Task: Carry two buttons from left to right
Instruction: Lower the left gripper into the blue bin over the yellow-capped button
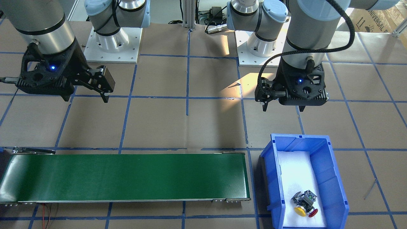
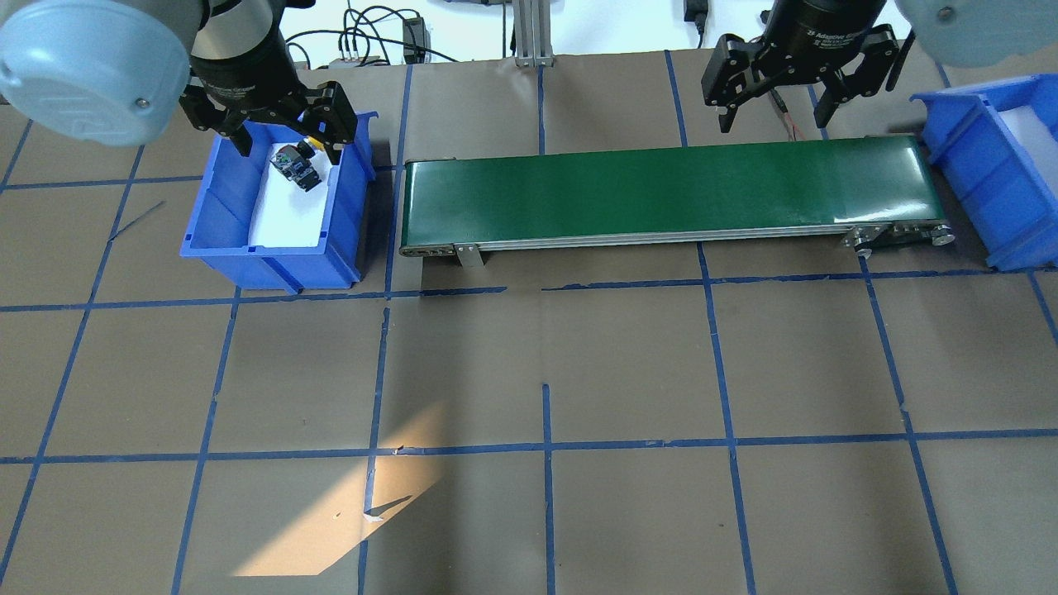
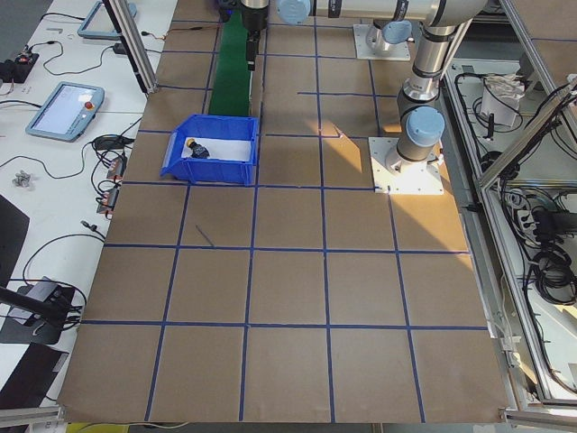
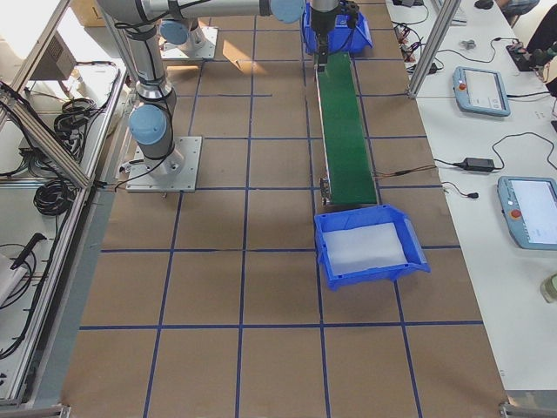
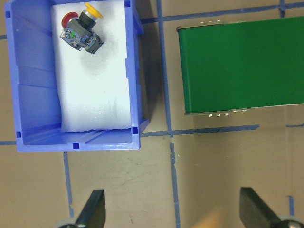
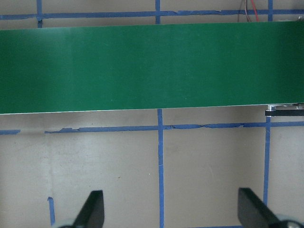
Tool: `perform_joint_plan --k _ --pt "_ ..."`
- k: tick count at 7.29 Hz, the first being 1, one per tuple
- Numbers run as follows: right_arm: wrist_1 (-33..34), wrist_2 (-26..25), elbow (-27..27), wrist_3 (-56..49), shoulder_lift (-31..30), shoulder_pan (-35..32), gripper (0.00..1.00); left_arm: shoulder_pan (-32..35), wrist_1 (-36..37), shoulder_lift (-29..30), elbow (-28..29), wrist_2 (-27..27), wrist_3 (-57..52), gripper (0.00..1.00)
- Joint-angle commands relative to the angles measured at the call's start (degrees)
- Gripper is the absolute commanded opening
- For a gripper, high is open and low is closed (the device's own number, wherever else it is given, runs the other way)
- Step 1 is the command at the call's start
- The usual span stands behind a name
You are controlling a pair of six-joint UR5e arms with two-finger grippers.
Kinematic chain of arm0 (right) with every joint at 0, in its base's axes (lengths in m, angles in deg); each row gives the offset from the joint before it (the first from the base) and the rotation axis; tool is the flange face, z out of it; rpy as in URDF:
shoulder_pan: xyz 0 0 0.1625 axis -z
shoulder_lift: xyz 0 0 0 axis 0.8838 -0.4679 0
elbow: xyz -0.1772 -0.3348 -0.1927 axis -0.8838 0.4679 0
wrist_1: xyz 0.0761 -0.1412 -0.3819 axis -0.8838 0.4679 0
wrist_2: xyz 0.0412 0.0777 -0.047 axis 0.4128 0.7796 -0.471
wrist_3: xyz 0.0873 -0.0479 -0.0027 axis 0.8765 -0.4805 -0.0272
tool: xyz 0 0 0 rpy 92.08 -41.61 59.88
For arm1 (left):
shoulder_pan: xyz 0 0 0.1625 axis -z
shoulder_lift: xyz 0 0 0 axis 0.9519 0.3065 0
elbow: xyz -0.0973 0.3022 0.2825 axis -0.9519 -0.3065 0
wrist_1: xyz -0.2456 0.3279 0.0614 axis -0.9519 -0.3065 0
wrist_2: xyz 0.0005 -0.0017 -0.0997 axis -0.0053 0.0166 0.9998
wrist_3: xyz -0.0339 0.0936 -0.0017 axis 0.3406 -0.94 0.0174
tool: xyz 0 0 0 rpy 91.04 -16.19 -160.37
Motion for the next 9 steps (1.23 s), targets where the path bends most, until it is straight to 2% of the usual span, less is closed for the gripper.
perform_joint_plan --k 1,3,5,7,9 --pt "0.2 -0.1 -0.2 -0.1 0.2 0.1 1.00 -4.5 -2.2 6.1 8.6 0.1 -6.3 1.00" --pt "0.2 -0.1 -0.2 -0.1 0.2 0.1 1.00 -7.4 -5.0 14.1 15.9 2.3 -15.4 1.00" --pt "0.2 0.0 -0.2 -0.1 0.2 0.1 1.00 -8.8 -3.9 21.1 18.1 2.8 -26.9 1.00" --pt "0.2 0.0 -0.2 0.0 0.2 0.1 1.00 -13.9 -2.8 25.5 19.5 6.5 -36.4 1.00" --pt "0.2 0.0 -0.3 0.1 0.2 0.1 1.00 -13.9 3.4 30.6 19.6 6.8 -37.6 1.00"
